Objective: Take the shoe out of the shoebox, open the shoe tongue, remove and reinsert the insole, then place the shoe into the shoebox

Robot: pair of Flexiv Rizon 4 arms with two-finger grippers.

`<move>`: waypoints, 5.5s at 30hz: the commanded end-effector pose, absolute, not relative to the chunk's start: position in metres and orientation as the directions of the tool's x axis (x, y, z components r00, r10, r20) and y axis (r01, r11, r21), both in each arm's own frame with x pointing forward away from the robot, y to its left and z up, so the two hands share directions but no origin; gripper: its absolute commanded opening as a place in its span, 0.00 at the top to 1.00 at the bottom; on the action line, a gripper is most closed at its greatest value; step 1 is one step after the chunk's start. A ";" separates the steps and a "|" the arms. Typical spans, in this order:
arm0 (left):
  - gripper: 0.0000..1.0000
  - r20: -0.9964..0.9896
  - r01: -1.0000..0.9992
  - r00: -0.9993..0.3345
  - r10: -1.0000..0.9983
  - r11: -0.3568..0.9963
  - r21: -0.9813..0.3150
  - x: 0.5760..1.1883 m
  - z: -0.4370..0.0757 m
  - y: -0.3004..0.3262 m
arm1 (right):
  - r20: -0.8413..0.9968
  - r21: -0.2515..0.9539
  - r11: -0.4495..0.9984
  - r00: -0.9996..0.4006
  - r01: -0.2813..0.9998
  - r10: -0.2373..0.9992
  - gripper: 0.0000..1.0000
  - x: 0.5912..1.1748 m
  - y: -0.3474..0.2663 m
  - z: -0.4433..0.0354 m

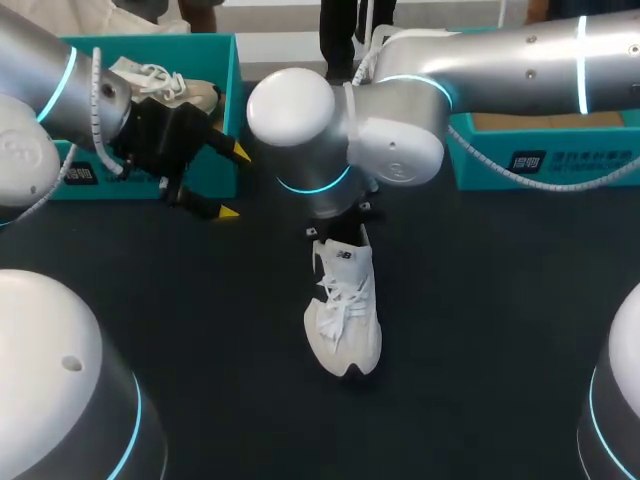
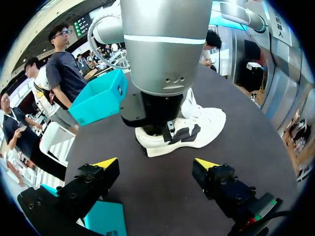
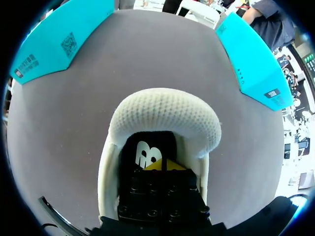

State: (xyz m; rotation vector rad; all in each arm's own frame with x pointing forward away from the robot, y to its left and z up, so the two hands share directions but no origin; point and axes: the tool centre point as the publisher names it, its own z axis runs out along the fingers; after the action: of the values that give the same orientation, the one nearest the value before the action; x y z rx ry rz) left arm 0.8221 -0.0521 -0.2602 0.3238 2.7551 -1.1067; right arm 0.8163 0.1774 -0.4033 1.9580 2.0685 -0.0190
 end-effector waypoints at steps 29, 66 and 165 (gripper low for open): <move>0.00 -0.222 0.256 -0.965 0.142 0.705 -0.661 0.822 -0.260 -0.052 | -0.081 0.159 0.046 -0.033 0.986 0.996 1.00 0.816 0.187 -0.417; 0.00 -0.222 0.256 -0.965 0.142 0.705 -0.661 0.822 -0.260 -0.052 | -0.018 -0.309 -0.089 0.088 0.947 0.996 1.00 0.762 0.205 -0.337; 0.00 -0.222 0.256 -0.965 0.142 0.705 -0.661 0.822 -0.260 -0.052 | -0.062 -0.233 -0.050 0.037 0.971 0.997 0.71 0.735 0.192 -0.314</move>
State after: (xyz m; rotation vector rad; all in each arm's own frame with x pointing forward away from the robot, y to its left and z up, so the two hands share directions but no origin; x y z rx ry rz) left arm 0.8221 -0.0521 -0.2601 0.3237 2.7553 -1.1068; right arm 0.7323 0.1926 -0.3099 2.3552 2.2295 -0.3277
